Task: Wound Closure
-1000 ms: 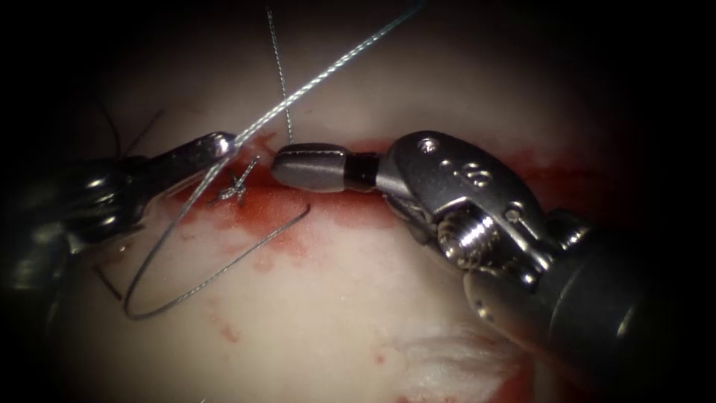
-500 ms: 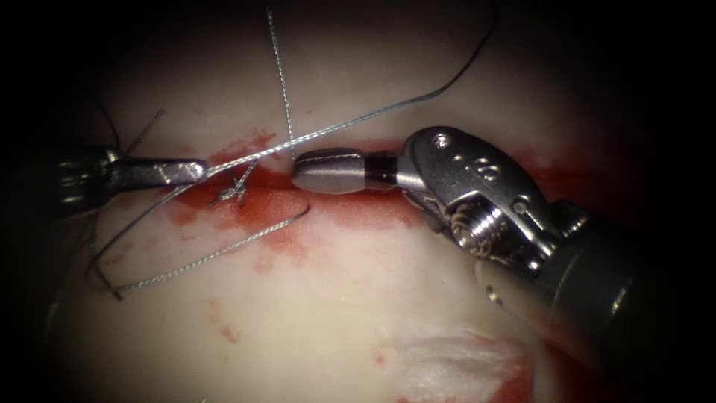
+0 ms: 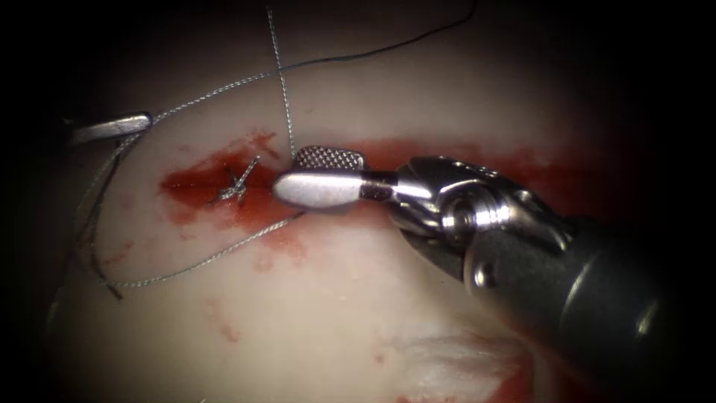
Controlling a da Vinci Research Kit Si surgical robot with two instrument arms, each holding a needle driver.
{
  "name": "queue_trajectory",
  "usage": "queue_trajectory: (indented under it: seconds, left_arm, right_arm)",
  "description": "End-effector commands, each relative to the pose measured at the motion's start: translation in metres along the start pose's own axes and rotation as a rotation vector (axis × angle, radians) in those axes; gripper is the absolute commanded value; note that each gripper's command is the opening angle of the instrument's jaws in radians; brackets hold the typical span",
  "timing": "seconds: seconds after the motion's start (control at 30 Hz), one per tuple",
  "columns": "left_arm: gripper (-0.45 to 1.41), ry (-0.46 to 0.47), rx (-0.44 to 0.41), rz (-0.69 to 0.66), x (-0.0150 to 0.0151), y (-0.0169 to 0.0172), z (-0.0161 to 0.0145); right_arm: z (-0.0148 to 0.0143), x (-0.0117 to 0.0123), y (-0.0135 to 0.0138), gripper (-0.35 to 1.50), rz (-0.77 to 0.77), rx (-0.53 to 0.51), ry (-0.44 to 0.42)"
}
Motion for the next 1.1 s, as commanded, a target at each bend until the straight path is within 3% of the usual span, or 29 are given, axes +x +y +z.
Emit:
queue_trajectory:
  seconds: [0.03,0.33,0.5,0.87,1.1]
  left_arm:
    - [-0.45,-0.001,0.007,0.001,-0.001,-0.0004,0.0009]
    - [-0.45,0.01,0.044,-0.025,-0.0002,-0.0026,0.0021]
    - [-0.45,0.021,0.067,-0.038,0.0002,-0.004,0.0028]
    - [-0.45,0.015,0.084,-0.064,-0.0004,-0.0054,0.0027]
    - [-0.45,0.005,0.066,-0.026,-0.0006,-0.005,0.0024]
  right_arm:
    - [0.002,0.0011,-0.0002,0.94,0.073,0.035,0.059]
    - [0.003,0.003,0.0006,0.91,0.41,0.031,0.281]
    - [0.0029,0.0033,0.0008,0.89,0.404,0.022,0.351]
    - [0.0026,0.0033,0.0008,0.89,0.382,-0.033,0.288]
    - [0.002,0.003,0.0001,0.61,0.389,-0.04,0.228]
